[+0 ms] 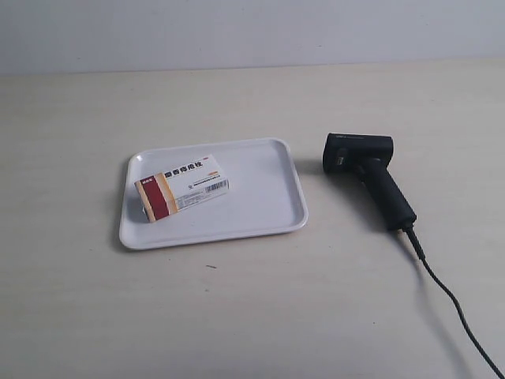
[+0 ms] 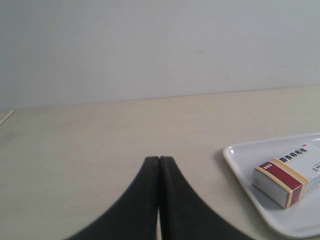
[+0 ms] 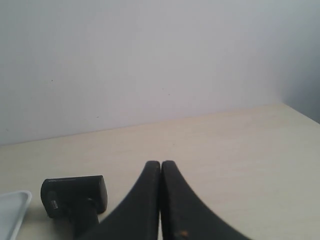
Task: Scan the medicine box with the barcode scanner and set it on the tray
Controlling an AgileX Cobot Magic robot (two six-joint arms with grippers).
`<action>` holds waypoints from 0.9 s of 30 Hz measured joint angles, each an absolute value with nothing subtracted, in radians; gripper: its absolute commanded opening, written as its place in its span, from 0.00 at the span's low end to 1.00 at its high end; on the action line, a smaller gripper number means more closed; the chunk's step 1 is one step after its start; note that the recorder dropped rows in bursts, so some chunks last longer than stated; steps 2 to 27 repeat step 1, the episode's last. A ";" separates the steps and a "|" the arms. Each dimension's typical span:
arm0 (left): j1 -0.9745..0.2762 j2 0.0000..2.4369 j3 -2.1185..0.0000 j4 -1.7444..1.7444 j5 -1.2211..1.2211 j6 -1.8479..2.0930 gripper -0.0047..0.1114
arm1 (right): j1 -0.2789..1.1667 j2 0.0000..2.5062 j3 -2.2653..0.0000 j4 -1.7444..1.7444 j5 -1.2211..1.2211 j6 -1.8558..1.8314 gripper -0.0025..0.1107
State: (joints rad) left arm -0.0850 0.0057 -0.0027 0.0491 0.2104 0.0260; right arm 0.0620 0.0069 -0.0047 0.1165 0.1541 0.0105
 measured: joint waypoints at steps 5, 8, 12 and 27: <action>-0.085 0.006 -0.003 0.049 0.210 0.026 0.04 | 0.062 0.007 -0.005 0.116 0.154 0.010 0.02; -0.085 0.006 -0.003 0.049 0.210 0.026 0.04 | 0.062 0.007 -0.005 0.116 0.154 0.010 0.02; -0.085 0.006 -0.003 0.049 0.210 0.026 0.04 | 0.062 0.007 -0.005 0.116 0.154 0.010 0.02; -0.085 0.006 -0.003 0.049 0.210 0.026 0.04 | 0.062 0.007 -0.005 0.116 0.154 0.010 0.02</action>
